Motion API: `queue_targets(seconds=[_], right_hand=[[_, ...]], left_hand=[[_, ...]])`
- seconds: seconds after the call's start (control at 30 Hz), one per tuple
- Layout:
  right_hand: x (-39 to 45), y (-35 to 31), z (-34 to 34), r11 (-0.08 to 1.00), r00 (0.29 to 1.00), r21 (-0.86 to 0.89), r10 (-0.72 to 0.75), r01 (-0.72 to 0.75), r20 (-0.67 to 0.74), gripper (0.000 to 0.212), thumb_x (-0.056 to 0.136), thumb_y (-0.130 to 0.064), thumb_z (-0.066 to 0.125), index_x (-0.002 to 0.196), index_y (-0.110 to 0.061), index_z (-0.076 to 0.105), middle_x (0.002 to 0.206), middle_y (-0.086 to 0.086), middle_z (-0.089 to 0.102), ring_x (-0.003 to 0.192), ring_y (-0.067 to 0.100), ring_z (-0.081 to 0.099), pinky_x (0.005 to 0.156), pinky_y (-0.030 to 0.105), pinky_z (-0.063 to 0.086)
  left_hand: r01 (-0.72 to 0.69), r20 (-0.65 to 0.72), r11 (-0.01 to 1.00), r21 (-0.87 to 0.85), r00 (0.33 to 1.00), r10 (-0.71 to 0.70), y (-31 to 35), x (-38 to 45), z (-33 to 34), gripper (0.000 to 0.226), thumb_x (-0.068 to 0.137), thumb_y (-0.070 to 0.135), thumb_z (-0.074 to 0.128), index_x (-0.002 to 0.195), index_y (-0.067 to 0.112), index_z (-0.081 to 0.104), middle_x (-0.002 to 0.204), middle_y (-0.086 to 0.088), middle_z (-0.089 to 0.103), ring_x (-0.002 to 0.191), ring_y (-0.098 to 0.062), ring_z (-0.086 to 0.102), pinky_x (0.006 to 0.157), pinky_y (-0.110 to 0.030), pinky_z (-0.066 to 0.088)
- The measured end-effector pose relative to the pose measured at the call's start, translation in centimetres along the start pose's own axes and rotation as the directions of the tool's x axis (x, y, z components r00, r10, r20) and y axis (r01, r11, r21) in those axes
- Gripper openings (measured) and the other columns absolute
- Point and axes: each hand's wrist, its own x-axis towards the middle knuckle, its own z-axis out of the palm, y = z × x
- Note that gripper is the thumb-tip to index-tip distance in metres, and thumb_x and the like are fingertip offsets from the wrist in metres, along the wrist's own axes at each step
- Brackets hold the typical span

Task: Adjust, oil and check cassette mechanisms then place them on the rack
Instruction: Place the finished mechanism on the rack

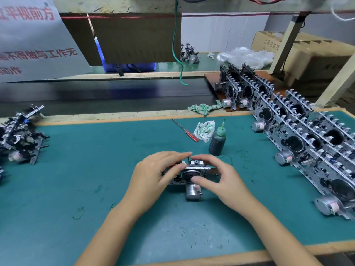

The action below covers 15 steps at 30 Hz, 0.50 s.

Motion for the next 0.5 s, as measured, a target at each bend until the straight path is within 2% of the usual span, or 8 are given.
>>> queue_targets(seconds=[0.07,0.17,0.23,0.33,0.5], right_hand=[[0.7,0.1,-0.2,1.000,0.999,0.022,0.009,-0.010,0.043,0.034,0.076,-0.021,0.078,0.102,-0.036,0.063,0.100,-0.014,0.068,0.098,0.004,0.062,0.091,0.025,0.044],[1.3,0.3,-0.2,0.998,0.997,0.068,0.004,-0.009,0.072,0.030,0.071,-0.024,0.078,0.097,-0.029,0.065,0.095,-0.007,0.070,0.092,0.012,0.066,0.087,0.027,0.049],[1.4,0.4,0.0,0.995,0.998,0.097,-0.013,0.007,0.063,0.028,0.069,-0.025,0.077,0.094,-0.030,0.067,0.091,-0.006,0.071,0.088,0.014,0.067,0.083,0.024,0.050],[1.4,0.5,-0.1,0.993,0.998,0.119,-0.020,0.012,0.062,0.028,0.068,-0.025,0.077,0.093,-0.032,0.067,0.089,-0.007,0.071,0.084,0.013,0.067,0.079,0.020,0.050],[1.0,0.3,0.2,0.978,0.999,0.208,-0.015,0.007,0.035,0.024,0.071,-0.015,0.078,0.090,-0.025,0.068,0.085,-0.002,0.071,0.079,0.008,0.064,0.076,0.019,0.049]], left_hand=[[-0.005,0.004,1.000,-0.001,1.000,0.005,0.0,0.0,0.0,0.035,0.090,0.047,0.044,0.118,0.041,0.064,0.106,0.027,0.064,0.100,0.007,0.056,0.086,-0.019,0.044],[-0.009,0.018,1.000,-0.008,1.000,0.009,0.0,0.0,0.0,0.031,0.091,0.046,0.047,0.116,0.044,0.064,0.111,0.036,0.058,0.111,0.009,0.053,0.095,-0.016,0.040],[0.010,0.031,1.000,-0.025,0.999,-0.009,-0.2,0.0,0.0,0.026,0.091,0.042,0.053,0.114,0.047,0.063,0.115,0.034,0.058,0.118,0.006,0.051,0.101,-0.017,0.038],[0.000,0.067,0.998,-0.057,0.998,0.004,-0.5,0.0,-0.1,0.027,0.090,0.031,0.054,0.112,0.038,0.068,0.119,0.026,0.061,0.123,0.004,0.048,0.105,-0.019,0.037],[0.014,0.068,0.998,-0.057,0.998,-0.010,-0.4,0.2,0.0,0.026,0.089,0.032,0.054,0.108,0.036,0.071,0.118,0.028,0.061,0.123,0.003,0.049,0.105,-0.024,0.038]])
